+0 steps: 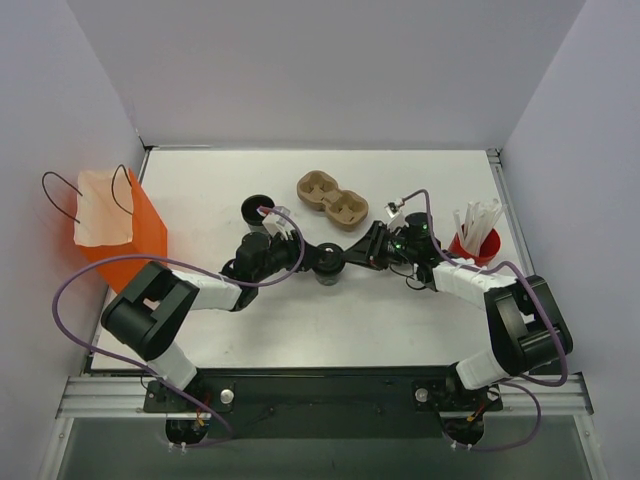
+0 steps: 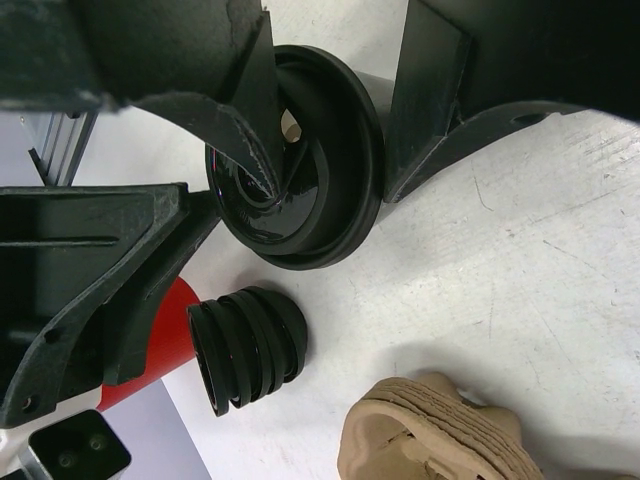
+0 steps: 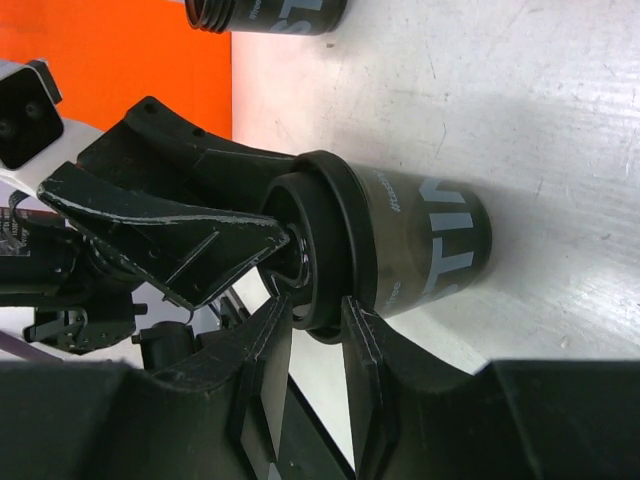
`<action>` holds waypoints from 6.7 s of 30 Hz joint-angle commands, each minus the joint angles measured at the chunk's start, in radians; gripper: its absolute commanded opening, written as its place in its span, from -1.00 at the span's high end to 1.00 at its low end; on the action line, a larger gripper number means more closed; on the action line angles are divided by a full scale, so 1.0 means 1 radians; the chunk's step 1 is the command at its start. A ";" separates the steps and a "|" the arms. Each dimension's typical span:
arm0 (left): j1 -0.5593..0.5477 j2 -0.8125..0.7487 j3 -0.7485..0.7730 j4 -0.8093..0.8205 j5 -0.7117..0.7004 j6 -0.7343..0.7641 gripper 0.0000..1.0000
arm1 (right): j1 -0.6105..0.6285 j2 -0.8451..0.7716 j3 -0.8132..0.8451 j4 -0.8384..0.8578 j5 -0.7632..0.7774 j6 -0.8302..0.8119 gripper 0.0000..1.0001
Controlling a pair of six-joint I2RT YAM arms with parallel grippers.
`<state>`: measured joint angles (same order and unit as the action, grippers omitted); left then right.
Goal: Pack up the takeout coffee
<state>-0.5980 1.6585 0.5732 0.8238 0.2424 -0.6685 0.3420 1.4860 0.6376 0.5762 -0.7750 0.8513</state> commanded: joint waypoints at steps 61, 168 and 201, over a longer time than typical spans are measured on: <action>0.018 0.288 0.151 -0.554 0.195 0.333 -0.01 | -0.120 0.109 0.257 -0.319 -0.099 -0.290 0.34; 0.102 0.141 0.594 -0.977 0.284 0.293 -0.43 | -0.014 -0.221 0.102 -0.446 0.189 -0.179 0.13; 0.179 -0.066 0.610 -1.078 0.192 0.331 -0.71 | 0.023 0.378 0.775 -0.923 -0.116 -0.761 -0.43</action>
<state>-0.4355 1.7004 1.1954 -0.2413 0.5270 -0.3607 0.3553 1.8374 1.3716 -0.2539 -0.8646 0.1833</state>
